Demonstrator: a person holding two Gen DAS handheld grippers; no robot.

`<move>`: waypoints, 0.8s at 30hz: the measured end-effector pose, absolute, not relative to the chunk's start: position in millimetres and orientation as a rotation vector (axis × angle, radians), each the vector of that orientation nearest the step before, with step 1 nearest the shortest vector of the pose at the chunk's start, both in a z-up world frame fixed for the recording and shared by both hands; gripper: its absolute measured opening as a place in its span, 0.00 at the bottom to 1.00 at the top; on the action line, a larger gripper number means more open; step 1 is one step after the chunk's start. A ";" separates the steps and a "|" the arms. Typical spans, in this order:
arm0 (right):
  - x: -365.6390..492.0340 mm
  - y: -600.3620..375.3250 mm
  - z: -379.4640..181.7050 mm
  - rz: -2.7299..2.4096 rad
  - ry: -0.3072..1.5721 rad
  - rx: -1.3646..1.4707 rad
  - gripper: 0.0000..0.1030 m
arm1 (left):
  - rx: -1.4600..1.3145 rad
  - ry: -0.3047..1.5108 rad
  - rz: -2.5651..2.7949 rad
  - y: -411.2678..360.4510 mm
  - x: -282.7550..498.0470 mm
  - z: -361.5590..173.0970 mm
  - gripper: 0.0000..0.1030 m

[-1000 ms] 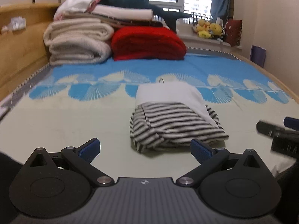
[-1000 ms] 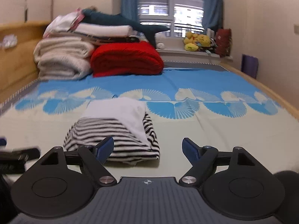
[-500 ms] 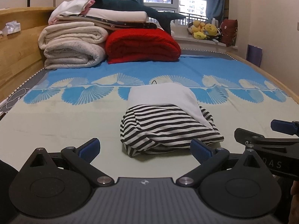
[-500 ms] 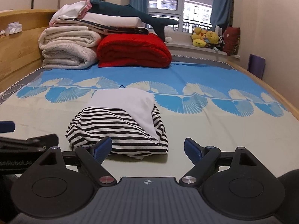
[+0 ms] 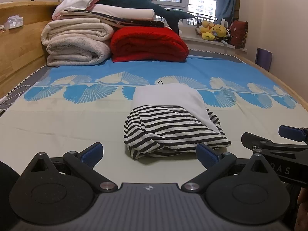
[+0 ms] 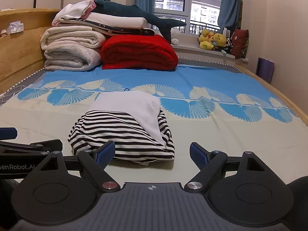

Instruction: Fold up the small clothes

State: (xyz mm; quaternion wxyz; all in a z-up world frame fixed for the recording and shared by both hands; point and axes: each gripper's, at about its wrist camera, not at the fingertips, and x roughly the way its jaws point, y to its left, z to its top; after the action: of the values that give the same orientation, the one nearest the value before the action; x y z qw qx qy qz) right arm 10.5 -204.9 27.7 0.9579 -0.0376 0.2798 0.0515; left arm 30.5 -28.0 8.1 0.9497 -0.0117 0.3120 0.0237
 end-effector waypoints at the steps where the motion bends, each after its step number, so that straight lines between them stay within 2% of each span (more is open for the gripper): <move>1: 10.7 -204.8 27.6 0.104 0.569 -0.076 0.83 | -0.025 0.636 0.048 -27.8 30.4 8.3 0.99; 24: 16.0 -203.1 21.9 0.091 0.596 -0.088 0.83 | -0.054 0.672 0.031 -26.0 35.2 4.0 0.99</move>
State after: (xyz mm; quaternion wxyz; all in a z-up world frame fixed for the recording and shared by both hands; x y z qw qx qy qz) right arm 16.0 -203.1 21.9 0.9540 -0.0431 0.2933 0.0449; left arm 35.2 -26.0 4.0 0.9436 -0.0265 0.3296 0.0153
